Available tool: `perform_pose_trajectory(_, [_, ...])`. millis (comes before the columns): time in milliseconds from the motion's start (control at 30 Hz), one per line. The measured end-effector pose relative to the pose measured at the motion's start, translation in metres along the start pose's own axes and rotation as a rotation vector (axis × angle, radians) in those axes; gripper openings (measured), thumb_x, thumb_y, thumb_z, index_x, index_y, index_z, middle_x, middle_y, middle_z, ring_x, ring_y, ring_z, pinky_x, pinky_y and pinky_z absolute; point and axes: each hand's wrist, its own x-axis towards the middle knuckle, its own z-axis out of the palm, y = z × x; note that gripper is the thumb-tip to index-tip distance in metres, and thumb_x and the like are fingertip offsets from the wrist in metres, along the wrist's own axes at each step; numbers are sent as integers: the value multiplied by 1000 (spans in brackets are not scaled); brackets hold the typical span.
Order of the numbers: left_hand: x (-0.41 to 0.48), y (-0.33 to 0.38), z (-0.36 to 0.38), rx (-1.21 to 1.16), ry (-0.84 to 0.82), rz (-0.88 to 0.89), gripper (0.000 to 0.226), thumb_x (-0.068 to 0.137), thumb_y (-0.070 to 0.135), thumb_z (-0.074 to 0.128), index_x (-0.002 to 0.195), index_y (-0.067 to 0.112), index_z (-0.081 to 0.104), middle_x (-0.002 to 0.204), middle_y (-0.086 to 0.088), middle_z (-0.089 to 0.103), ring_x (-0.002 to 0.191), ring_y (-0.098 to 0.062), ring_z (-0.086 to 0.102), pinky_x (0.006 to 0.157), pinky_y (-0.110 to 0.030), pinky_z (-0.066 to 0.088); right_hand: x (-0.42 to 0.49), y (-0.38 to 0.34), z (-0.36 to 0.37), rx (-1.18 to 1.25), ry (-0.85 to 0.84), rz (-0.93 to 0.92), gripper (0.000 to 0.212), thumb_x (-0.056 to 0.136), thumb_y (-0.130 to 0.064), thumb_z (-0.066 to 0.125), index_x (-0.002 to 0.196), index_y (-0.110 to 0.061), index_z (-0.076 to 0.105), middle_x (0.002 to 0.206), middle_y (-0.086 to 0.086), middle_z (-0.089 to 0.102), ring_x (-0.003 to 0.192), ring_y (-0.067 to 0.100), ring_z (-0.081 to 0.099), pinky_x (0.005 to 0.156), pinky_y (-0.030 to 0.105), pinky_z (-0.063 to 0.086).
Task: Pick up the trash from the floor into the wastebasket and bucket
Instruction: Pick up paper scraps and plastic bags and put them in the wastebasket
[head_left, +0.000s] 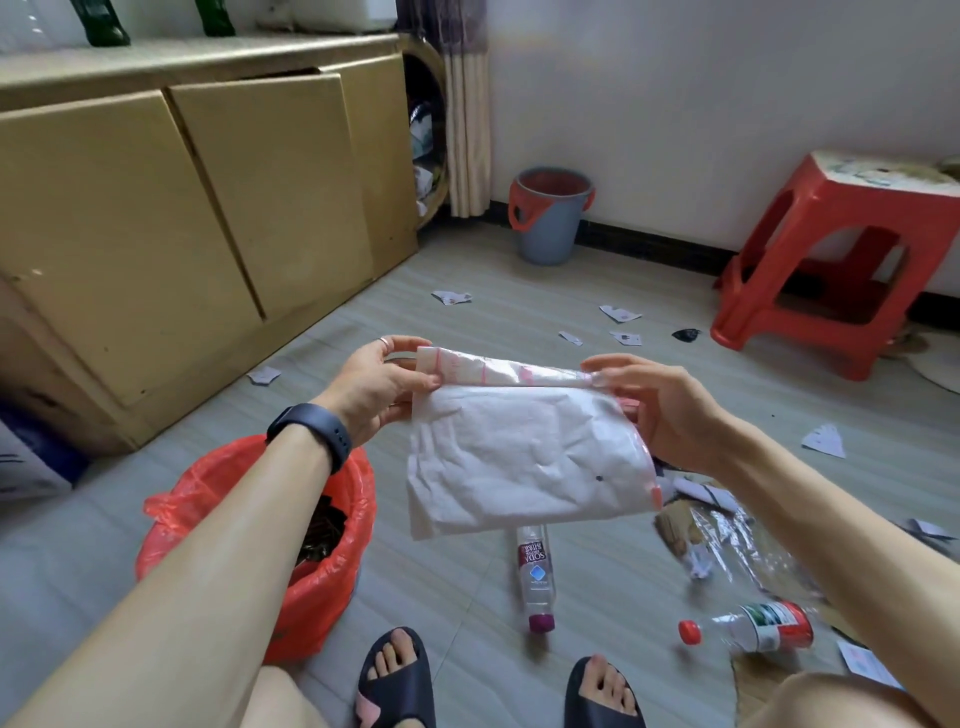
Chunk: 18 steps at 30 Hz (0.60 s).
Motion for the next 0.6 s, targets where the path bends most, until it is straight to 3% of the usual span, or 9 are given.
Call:
perform_pose_trajectory(67, [-2,0,1,-11,-26,-5,20,86,-4,68,96,13,64,82,-4,71,63,-12,69,54,-27,57,0,0,1,-26,8,-45,26,89,-5,64,112,-12,72,94,10,70,67,18,64,57,26,56])
perform_pose_trajectory(167, [-3,-2,-2,21,-81,-68,9,90,11,68,92,19,65,80,-5,71,61,-18,68,53,-27,56,3,5,-1,-44,79,-112,46,88,3,68,125,-24,66,92,10,71,69,19,63,58,27,57])
perform_pose_trajectory(267, [-3,-3,-5,92,-140,-131,10,97,17,60,92,25,63,82,-2,67,62,-19,65,54,-28,55,4,7,2,-27,118,-137,38,87,8,65,120,-11,67,100,13,72,80,22,69,74,32,60])
perform_pose_trajectory(367, [-4,3,-8,-23,-207,-190,19,92,17,51,100,19,68,87,-3,69,66,-18,66,59,-28,54,-2,6,5,-3,136,-136,23,90,3,66,108,-10,72,89,9,72,65,18,67,56,25,57])
perform_pose_trajectory(433, [-5,5,-10,-58,-245,-216,25,90,29,56,105,16,71,90,-2,71,73,-20,68,68,-32,54,-4,4,4,-53,125,-116,19,91,-9,70,109,-15,72,80,8,69,56,18,62,49,25,53])
perform_pose_trajectory(500, [-4,2,-7,60,-208,-180,19,90,31,66,104,18,67,89,-1,69,68,-16,67,61,-28,54,-5,4,4,-130,93,-79,18,92,-15,70,109,-18,72,71,5,64,47,15,54,42,23,48])
perform_pose_trajectory(600, [0,-5,-3,151,-55,-84,29,84,8,74,105,19,58,93,-2,66,58,-10,64,48,-24,50,-6,5,8,-95,29,-42,18,93,-5,65,107,-15,73,66,2,60,43,12,50,41,21,48])
